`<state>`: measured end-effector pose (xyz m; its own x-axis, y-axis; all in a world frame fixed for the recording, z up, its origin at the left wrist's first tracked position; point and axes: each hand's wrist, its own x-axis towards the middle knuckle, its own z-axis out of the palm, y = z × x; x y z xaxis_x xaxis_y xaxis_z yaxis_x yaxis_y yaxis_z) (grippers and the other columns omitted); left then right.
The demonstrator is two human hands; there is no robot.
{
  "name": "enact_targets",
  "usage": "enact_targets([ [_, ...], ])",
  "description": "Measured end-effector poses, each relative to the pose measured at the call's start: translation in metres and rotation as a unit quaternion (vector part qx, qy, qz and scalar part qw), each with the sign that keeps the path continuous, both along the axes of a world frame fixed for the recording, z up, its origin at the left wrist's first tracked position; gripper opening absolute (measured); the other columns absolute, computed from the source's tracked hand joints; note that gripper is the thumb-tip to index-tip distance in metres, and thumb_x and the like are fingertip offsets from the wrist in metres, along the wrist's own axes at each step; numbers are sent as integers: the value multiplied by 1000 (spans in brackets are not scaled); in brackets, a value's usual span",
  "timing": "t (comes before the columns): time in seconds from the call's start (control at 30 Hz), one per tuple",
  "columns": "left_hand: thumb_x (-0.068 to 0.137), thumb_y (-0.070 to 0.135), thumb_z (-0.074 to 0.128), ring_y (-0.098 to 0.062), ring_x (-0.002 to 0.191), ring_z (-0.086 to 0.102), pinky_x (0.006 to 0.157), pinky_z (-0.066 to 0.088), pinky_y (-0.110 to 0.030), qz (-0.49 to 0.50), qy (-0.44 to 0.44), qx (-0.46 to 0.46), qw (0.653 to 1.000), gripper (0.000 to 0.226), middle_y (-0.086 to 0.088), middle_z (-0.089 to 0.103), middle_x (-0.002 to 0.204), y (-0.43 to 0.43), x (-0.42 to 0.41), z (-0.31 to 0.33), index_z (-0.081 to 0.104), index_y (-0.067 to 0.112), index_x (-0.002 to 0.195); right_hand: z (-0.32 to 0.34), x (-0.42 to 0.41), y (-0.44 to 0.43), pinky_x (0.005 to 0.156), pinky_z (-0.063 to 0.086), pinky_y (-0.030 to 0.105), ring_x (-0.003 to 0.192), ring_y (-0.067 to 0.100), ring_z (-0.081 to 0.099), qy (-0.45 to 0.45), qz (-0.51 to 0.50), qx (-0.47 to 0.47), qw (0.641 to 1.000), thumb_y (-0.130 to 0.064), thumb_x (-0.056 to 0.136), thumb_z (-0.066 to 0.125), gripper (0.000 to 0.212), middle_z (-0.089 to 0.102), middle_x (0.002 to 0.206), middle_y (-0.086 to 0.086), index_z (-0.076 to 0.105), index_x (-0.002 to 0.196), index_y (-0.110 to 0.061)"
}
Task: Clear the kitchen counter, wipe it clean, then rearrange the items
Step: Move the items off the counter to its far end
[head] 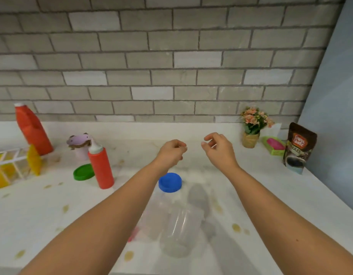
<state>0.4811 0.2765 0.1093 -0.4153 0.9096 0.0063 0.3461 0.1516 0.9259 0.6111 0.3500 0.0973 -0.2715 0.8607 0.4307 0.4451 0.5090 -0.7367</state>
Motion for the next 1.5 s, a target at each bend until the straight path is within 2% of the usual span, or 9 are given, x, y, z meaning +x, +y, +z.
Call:
enact_targets([
  [0.2,91,19,56,-12,87,50,69,39,-18,-35,126,-39,991,18,4,56,93,-54,-39,-12,63,11,105,-10,-12,-41,54,40,19,71,17,51,-167,217,-170,947,-28,88,62,23,54,86,2,65,106,-14],
  [0.33,89,31,58,-11,92,48,83,37,-21,-98,290,-156,939,25,4,53,100,-79,-54,-28,65,14,105,-21,-6,-52,59,43,22,76,17,51,-249,262,-216,907,-34,86,64,33,53,90,-1,63,113,-15],
  [0.5,82,57,56,-9,107,47,99,37,-32,-123,330,-201,914,28,6,54,111,-96,-62,-42,61,38,102,-32,6,-66,63,43,21,81,15,54,-293,276,-246,882,-49,83,62,41,56,89,-2,66,104,-14],
  [0.7,81,53,61,-12,98,48,93,37,-30,-167,341,-158,912,17,16,50,89,-96,-59,-45,61,35,81,-37,11,-79,63,40,21,73,16,49,-270,262,-241,895,-42,90,55,32,53,74,-1,62,74,-14],
  [0.83,74,44,72,-9,85,52,77,40,-22,-200,319,-124,918,21,12,57,81,-96,-61,-44,59,27,77,-34,8,-85,58,34,21,57,10,42,-250,249,-220,910,-33,92,55,36,50,60,-4,56,60,-17],
  [0.97,74,32,75,-7,63,44,63,34,-20,-212,290,-96,928,27,11,47,63,-95,-61,-44,53,22,64,-33,10,-93,56,35,21,48,3,49,-237,236,-229,914,-28,95,48,36,61,59,0,52,64,-12],
  [1.1,71,29,78,-1,59,46,60,34,-10,-200,288,-43,936,27,12,50,61,-82,-55,-32,53,22,62,-20,22,-94,70,42,21,59,10,60,-188,212,-232,931,-34,95,50,31,63,62,0,62,76,-13],
  [1.3,69,28,80,-3,69,53,70,40,-19,-242,291,11,926,26,11,58,68,-54,-27,-18,55,27,62,-9,59,-92,72,43,26,68,12,57,-161,167,-209,950,-32,89,61,25,65,68,0,67,84,-8],
  [1.5,68,29,80,2,72,53,66,37,-6,-272,304,64,911,23,15,58,74,-21,28,-21,58,24,69,-12,118,-92,76,47,20,74,10,60,-141,82,-192,968,-22,90,60,12,67,74,-2,67,87,-12],
])
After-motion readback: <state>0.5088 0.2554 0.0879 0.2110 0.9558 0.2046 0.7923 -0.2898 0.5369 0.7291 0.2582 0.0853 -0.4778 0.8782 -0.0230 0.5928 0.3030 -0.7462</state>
